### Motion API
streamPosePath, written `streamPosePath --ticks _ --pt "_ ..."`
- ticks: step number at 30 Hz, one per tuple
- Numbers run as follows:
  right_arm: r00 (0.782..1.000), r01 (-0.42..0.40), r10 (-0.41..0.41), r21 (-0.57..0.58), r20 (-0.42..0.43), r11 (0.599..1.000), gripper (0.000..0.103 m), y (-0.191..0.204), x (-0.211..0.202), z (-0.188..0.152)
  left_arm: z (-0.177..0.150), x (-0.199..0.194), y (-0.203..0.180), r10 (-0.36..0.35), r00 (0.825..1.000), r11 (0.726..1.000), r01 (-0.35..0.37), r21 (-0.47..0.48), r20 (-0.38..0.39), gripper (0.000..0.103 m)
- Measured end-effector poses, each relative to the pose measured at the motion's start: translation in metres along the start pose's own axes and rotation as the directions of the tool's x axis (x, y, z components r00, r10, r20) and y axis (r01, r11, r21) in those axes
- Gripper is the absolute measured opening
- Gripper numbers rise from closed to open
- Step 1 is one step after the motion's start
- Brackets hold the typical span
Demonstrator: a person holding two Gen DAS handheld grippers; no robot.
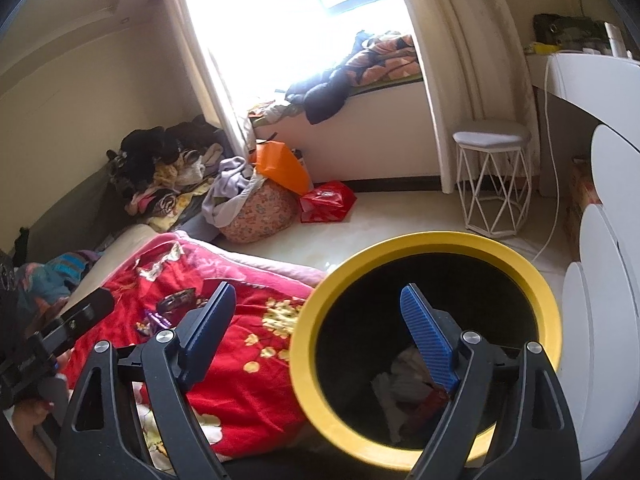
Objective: Collect trash
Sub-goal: 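Move both tools back to the wrappers on the bedspread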
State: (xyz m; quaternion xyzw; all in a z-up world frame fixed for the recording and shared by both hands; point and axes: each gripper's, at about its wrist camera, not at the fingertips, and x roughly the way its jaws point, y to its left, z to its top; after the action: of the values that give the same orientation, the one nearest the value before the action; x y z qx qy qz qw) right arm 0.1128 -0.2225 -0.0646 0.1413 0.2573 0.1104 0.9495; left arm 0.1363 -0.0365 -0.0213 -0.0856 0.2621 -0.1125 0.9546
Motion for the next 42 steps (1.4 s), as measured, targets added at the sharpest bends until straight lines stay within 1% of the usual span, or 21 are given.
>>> streamPosePath --ticks 14,22,28,34,42 --pt "0.998 -0.064 0.063 -0.077 -0.023 0.995 0.083 0.041 0.008 -0.006 0.003 -0.015 0.034 0.058 0.998 0.997 -0.056 -0.053 0.031 0.092" --pt "0.991 -0.125 0.118 -0.127 -0.058 0.984 0.085 0.070 0.015 -0.015 0.003 -0.021 0.061 0.106 0.994 0.990 -0.102 -0.099 0.034 0.092" --pt "0.983 -0.170 0.155 -0.174 -0.096 0.970 0.085 0.094 0.023 -0.023 0.002 -0.026 0.085 0.148 0.988 0.980 -0.142 -0.136 0.034 0.092" --pt "0.970 -0.216 0.186 -0.208 -0.155 0.954 0.085 0.114 0.034 -0.034 -0.004 -0.028 0.110 0.193 0.981 0.965 -0.187 -0.183 0.015 0.092" --pt "0.951 -0.256 0.194 -0.265 -0.239 0.930 0.085 0.140 0.054 -0.049 -0.013 -0.023 0.138 0.227 0.974 0.945 -0.227 -0.235 -0.029 0.092"
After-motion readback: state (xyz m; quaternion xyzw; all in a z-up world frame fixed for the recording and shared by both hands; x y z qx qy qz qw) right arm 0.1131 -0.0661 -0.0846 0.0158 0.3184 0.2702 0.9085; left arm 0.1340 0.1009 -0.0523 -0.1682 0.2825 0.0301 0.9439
